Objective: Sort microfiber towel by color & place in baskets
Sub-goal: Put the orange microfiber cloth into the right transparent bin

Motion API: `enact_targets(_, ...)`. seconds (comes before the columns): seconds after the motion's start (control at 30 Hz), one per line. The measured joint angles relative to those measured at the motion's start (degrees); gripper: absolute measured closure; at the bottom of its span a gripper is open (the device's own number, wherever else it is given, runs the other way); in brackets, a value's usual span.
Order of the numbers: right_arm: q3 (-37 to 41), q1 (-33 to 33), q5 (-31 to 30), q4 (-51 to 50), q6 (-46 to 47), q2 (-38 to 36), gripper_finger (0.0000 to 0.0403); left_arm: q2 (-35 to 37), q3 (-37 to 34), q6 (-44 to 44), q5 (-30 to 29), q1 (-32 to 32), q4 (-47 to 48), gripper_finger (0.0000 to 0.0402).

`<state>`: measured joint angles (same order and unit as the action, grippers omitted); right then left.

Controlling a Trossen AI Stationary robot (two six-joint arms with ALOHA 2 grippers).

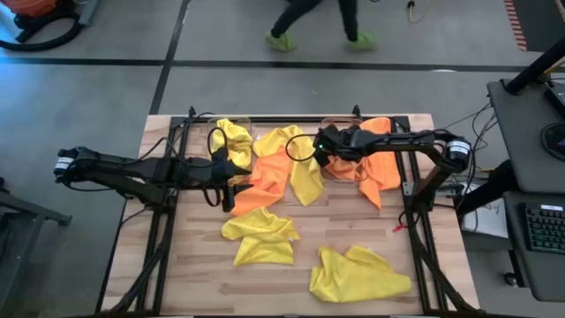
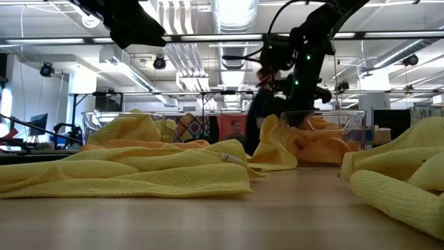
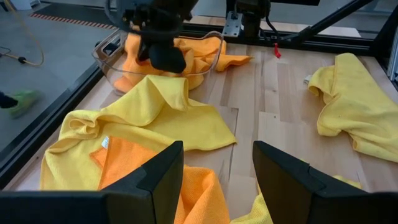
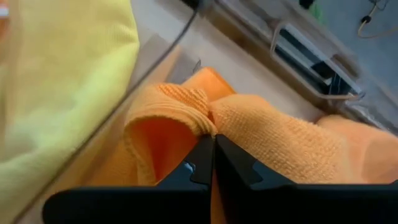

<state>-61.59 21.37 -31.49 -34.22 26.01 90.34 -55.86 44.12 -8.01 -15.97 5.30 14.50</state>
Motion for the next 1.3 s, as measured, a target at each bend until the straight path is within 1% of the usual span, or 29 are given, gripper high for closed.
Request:
enact_targets(0.23,-1.46,0.00,0.09,-3.21,0.37,-1.45,0.0393,0.00,0.00,0.00,0.00,0.01,-0.02,0.0224)
enact_targets(0.3,-1.79,0.00,0.31,-4.37,0.42,-1.74,0.0388,0.00,0.00,0.00,0.00,0.01,-0.02,0.0224)
enact_targets(0.4,-1.89,-0.09,0.46,-4.81,0.44,-2.67,0.0363,0.00,0.00,0.00,-0.01,0.01,-0.02,0.0224)
enact_targets(0.57,-1.87,-0.13,0.71,-5.35,0.47,-5.08,0.0295,0.00,0.00,0.00,0.00,0.02,-0.02,0.0224)
enact_targets(0.67,-1.87,-0.11,3.32,-6.35,0.57,-7.39,0.0265,0.00,0.00,0.00,0.00,0.02,0.00,0.0224)
enact_targets(0.73,-1.70,-0.18,4.79,-6.38,0.53,-9.11,0.0257,0.00,0.00,0.00,-0.02,0.00,0.00,0.0224)
enact_targets(0.8,-1.32,-0.43,4.92,-6.40,0.44,-10.90,0.0257,0.00,0.00,0.00,-0.02,0.00,0.00,0.0224)
enact_targets(0.87,-0.60,-0.54,4.37,-6.10,0.42,-12.93,0.0259,0.00,0.00,0.00,-0.01,0.01,0.00,0.0224)
enact_targets(0.9,0.03,-0.69,3.10,-5.31,0.43,-14.05,0.0261,0.00,0.00,0.00,-0.02,0.01,0.00,0.0224)
enact_targets(1.0,3.66,-1.02,-1.24,0.05,0.27,-17.34,0.0272,0.00,0.00,0.00,-0.02,0.01,0.00,0.0224)
enact_targets(1.07,7.52,-0.98,-1.57,6.67,-0.40,-19.29,0.0284,0.00,0.00,0.00,0.00,0.00,0.00,0.0224)
enact_targets(1.17,14.45,-0.85,-1.55,19.14,-2.31,-21.28,0.0311,0.00,0.00,0.00,-0.01,0.02,0.00,0.0224)
enact_targets(1.3,23.97,-0.65,-1.59,35.02,-4.42,-21.32,0.0356,0.00,0.00,0.00,-0.01,0.01,0.00,0.0224)
